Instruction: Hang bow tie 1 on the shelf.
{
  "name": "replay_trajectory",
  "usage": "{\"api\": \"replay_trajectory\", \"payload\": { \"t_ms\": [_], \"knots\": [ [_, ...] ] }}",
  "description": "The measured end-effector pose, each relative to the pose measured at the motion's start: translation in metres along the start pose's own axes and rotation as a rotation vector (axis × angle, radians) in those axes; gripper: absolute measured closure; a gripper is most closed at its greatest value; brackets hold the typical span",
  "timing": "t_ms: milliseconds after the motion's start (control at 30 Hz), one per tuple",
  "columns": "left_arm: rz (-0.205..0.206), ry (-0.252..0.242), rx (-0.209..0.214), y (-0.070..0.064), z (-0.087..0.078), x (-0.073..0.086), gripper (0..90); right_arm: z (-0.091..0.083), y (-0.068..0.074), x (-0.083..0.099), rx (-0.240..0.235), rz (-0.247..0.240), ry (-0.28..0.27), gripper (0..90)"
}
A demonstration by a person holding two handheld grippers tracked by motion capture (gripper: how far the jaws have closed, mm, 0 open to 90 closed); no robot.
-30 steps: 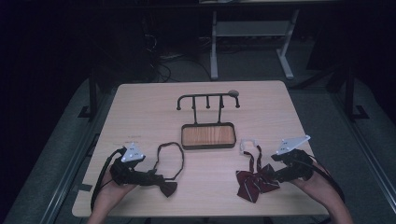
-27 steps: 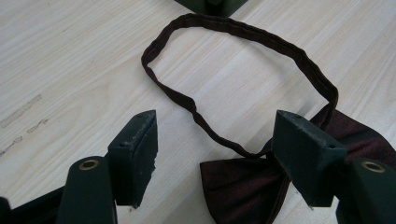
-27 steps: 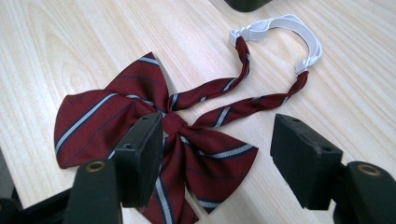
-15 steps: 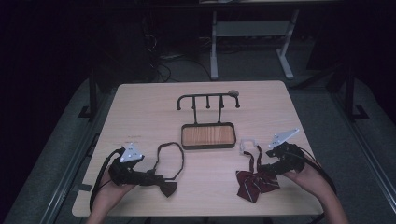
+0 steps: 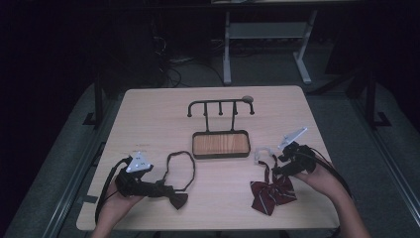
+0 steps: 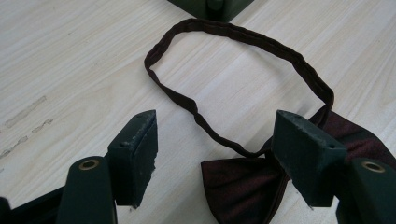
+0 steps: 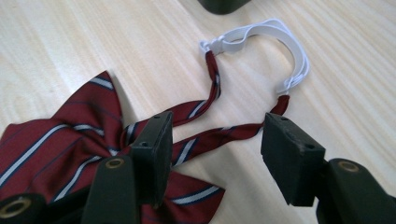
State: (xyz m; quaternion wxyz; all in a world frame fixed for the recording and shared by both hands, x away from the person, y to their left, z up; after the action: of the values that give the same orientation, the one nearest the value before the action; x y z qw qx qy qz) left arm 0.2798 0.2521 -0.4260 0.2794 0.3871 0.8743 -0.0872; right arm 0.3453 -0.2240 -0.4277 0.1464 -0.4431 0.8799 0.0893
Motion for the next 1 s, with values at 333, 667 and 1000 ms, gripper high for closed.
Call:
{"api": "replay_trajectory", "payload": {
  "t_ms": [333,667,1000],
  "knots": [
    [-0.007,-0.002,0.001,0.000,0.001,0.000,31.8,0.006,-0.011,-0.013,-0.003,-0.004,0.044,47.5],
    [-0.008,-0.001,-0.003,0.001,0.001,0.001,31.0,0.010,-0.022,-0.024,-0.012,0.016,0.074,50.9],
    [-0.008,0.000,-0.001,0.000,0.001,0.000,30.7,0.019,-0.037,-0.035,-0.018,0.052,0.129,57.4]
  ]
}}
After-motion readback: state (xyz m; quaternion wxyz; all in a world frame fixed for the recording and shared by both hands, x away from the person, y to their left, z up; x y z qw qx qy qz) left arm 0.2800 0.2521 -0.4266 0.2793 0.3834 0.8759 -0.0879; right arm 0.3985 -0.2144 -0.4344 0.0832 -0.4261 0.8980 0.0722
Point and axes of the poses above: each handheld gripper's, and its own axes: z roughly forward along the jaws, x roughly out of its underside, y roughly to its left, the point moved 1 cm from there along z, roughly forward along the jaws, and after that the axes turned 9 degrees about y, right-handed, at the moved point
